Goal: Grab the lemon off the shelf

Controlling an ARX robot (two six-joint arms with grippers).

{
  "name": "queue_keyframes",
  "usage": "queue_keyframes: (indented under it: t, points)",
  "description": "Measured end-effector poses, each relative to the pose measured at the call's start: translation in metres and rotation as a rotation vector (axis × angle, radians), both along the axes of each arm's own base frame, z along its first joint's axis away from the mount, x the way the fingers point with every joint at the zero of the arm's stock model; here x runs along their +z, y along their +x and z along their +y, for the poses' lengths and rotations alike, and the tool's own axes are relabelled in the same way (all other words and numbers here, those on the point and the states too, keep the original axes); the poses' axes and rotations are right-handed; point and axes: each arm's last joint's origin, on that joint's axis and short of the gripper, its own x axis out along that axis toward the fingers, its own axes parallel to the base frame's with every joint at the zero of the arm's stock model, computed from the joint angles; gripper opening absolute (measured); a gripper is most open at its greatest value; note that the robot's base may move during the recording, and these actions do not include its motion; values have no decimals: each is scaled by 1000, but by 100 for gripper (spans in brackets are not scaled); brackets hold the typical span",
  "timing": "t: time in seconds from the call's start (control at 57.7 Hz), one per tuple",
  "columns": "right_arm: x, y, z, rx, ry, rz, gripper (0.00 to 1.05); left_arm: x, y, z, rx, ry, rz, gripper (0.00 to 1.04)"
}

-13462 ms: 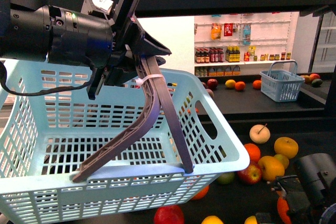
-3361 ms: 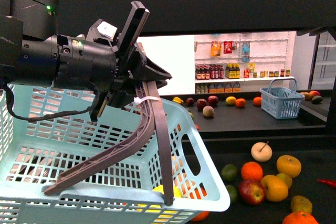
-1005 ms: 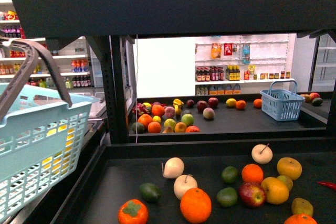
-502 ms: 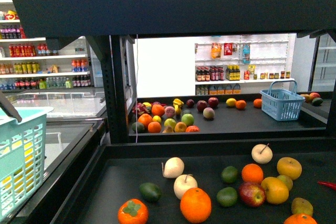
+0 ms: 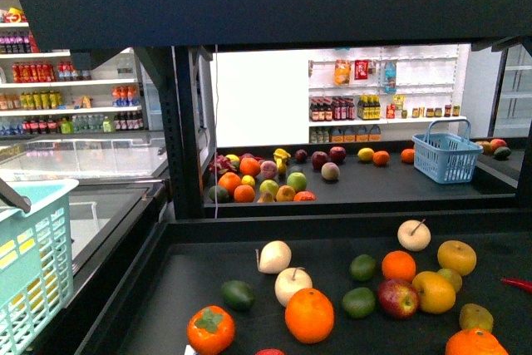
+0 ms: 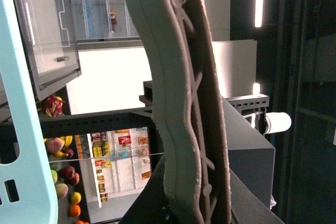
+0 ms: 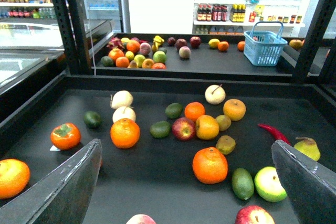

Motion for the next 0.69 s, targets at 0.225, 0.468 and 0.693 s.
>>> queue_keyframes:
  t: [0.225, 0.468, 0.693]
  points:
    - [0, 0, 0, 0, 0, 0, 97, -5, 1, -1, -3, -3, 8, 9]
    - [0, 0, 0, 0, 0, 0, 97, -8, 2, -1, 14, 21, 23, 47]
    - [0, 0, 0, 0, 0, 0, 97, 25, -23, 10, 209, 238, 528, 97]
